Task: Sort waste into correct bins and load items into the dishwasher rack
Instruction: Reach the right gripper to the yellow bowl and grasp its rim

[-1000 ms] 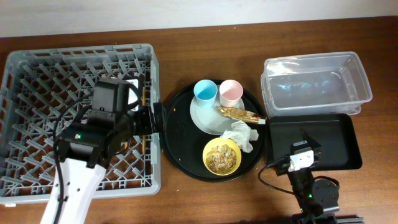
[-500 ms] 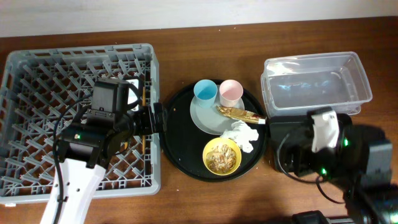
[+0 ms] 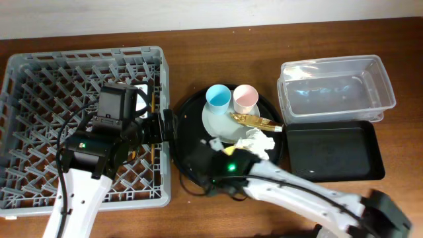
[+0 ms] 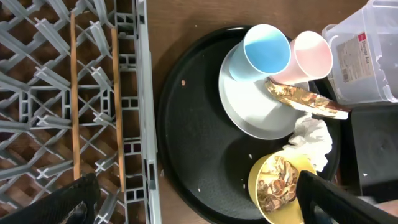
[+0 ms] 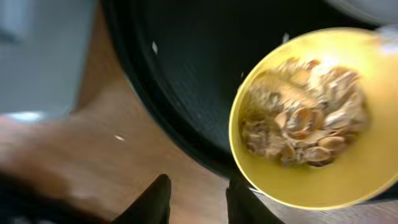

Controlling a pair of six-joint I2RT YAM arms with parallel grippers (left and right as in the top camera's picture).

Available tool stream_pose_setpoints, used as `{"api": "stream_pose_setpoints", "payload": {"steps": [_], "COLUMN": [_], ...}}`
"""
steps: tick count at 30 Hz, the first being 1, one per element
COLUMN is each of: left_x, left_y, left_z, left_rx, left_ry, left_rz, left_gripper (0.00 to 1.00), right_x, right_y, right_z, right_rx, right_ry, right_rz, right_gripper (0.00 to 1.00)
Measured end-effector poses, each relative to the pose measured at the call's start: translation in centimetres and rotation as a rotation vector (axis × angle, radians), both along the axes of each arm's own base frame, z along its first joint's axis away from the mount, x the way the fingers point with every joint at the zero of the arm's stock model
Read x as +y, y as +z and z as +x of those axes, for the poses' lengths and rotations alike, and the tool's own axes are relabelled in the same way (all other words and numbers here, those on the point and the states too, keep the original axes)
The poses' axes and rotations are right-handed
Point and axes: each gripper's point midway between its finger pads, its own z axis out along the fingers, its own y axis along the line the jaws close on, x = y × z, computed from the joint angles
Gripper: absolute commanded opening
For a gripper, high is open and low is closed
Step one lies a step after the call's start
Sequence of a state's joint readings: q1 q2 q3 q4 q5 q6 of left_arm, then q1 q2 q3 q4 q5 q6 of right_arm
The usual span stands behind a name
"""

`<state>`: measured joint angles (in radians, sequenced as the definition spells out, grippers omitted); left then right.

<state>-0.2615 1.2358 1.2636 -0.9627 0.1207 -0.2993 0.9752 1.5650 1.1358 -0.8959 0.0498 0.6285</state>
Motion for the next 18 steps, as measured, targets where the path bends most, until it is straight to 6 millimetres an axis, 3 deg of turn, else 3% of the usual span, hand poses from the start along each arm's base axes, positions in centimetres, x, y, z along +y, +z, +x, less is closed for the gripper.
{"api": "stream_pose_setpoints", "payload": {"steps": [2, 3, 7, 11, 15, 16, 17, 18], "left_x": [0.0, 0.0, 0.0, 0.0, 0.0, 0.0, 0.0, 0.0], "left_y": [0.0, 0.0, 0.0, 0.0, 0.0, 0.0, 0.0, 0.0], "left_z": [0.0, 0.0, 0.0, 0.0, 0.0, 0.0, 0.0, 0.0], "left_rx": [0.000, 0.000, 0.000, 0.000, 0.000, 0.000, 0.000, 0.000], "left_ry": [0.000, 0.001, 0.001, 0.001, 0.001, 0.000, 0.001, 0.000], "left_rz": [0.000, 0.000, 0.000, 0.000, 0.000, 0.000, 0.000, 0.000], "left_gripper": [0.99, 0.99, 0.99, 1.00, 0.99, 0.99, 0.99, 0.99], "right_x": [-0.4, -0.2, 0.5, -0.8, -1.4, -1.3, -1.2, -1.1], "right_y": [-2.6, -3.0, -3.0, -4.0, -5.5, -5.5, -5.5, -5.6], "right_z": [0.9, 1.4, 2.5, 2.9, 2.7, 2.6, 2.4, 2.3], "right_rx": [-0.022, -0.039, -0.091, -0.128, -0.132, -0.130, -0.119, -0.110], "right_ry": [-0.009, -0.013, -0.024, -0.036, -0.038, -0.039, -0.036, -0.039], "right_rz": [-0.100, -0.104, -0.086, -0.139, -0.143, -0.137, -0.131, -0.126], "right_gripper": [0.28, 0.31, 0.33, 0.33, 0.23, 0.24, 0.32, 0.35]}}
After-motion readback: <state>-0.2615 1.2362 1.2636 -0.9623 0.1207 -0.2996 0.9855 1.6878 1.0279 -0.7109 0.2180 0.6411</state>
